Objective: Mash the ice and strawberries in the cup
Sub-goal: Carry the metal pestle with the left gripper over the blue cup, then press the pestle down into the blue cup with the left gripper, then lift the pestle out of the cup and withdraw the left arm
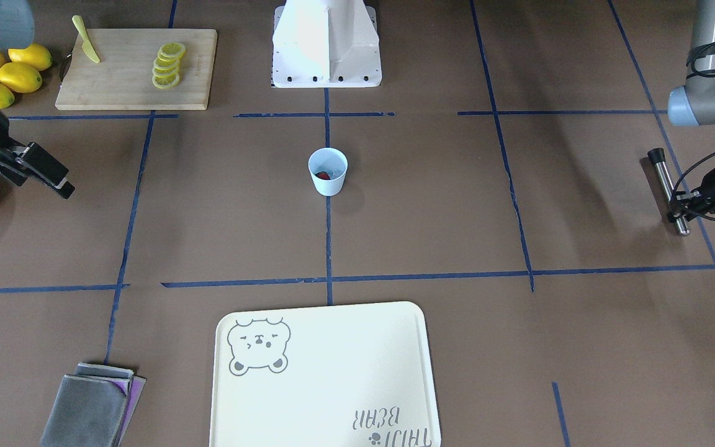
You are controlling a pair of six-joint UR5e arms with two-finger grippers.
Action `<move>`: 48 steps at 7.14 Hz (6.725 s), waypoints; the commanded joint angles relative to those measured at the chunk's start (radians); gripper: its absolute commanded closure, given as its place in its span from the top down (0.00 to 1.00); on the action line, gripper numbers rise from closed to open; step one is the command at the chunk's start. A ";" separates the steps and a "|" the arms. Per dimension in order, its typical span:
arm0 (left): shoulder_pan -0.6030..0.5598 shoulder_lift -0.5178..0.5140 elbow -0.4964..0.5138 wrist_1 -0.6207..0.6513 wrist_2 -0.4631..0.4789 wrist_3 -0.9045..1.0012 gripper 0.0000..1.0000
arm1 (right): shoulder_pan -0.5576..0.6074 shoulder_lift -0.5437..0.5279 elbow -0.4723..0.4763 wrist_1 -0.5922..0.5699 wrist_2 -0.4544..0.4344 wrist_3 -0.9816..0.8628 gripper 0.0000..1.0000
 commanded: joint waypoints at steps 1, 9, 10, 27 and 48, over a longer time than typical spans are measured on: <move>-0.002 -0.009 -0.099 0.000 -0.134 -0.001 0.00 | 0.000 0.002 -0.001 0.000 0.000 0.000 1.00; 0.337 -0.434 -0.514 -0.028 0.204 -0.380 0.00 | 0.001 -0.004 -0.002 0.000 0.000 -0.014 1.00; 0.455 -0.469 -0.543 -0.028 0.326 -0.380 0.01 | 0.003 -0.005 -0.002 0.000 0.000 -0.012 1.00; 0.899 -0.545 -0.347 -0.554 1.266 0.158 0.00 | 0.003 -0.010 -0.002 0.000 0.000 -0.003 1.00; 0.690 -0.497 -0.569 -0.007 1.080 0.144 0.00 | 0.003 -0.015 -0.024 0.000 -0.014 -0.015 1.00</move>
